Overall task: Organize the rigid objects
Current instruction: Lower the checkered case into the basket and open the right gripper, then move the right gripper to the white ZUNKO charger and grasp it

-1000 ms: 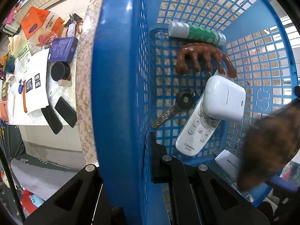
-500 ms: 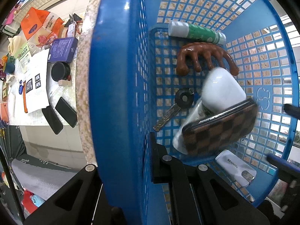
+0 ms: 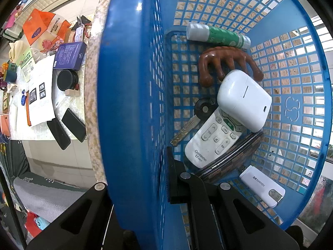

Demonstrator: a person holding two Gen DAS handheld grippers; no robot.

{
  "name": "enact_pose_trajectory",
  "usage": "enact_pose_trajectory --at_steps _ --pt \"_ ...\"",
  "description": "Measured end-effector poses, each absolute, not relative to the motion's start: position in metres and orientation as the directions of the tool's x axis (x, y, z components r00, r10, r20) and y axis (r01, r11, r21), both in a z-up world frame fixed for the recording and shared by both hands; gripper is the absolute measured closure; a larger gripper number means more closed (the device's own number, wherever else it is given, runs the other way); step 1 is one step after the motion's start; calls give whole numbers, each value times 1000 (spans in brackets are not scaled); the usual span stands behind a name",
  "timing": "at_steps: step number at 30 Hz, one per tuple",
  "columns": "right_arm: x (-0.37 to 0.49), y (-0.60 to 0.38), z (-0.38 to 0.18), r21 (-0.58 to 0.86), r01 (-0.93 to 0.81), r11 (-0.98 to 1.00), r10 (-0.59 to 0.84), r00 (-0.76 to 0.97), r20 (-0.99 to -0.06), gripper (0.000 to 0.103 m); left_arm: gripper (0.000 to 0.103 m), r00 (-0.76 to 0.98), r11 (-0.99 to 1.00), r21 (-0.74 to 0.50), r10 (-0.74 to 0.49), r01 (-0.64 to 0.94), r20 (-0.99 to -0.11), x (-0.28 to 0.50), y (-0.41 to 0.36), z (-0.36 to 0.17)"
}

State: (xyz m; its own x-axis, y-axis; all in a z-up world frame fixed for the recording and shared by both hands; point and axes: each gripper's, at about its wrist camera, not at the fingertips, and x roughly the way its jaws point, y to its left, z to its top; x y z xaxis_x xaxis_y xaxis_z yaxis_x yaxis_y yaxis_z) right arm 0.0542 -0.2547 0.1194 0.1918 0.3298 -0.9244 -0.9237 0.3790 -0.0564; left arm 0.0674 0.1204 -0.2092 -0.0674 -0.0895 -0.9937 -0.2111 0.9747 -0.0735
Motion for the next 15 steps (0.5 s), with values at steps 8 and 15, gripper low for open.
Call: enact_pose_trajectory --at_steps 8,15 --pt "39 -281 87 -34 -889 456 232 155 -960 0 98 -70 976 -66 -82 -209 -994 68 120 -209" --pt "29 -286 37 63 -864 499 197 42 -980 0 98 -72 976 -61 -78 -207 -994 68 121 -210"
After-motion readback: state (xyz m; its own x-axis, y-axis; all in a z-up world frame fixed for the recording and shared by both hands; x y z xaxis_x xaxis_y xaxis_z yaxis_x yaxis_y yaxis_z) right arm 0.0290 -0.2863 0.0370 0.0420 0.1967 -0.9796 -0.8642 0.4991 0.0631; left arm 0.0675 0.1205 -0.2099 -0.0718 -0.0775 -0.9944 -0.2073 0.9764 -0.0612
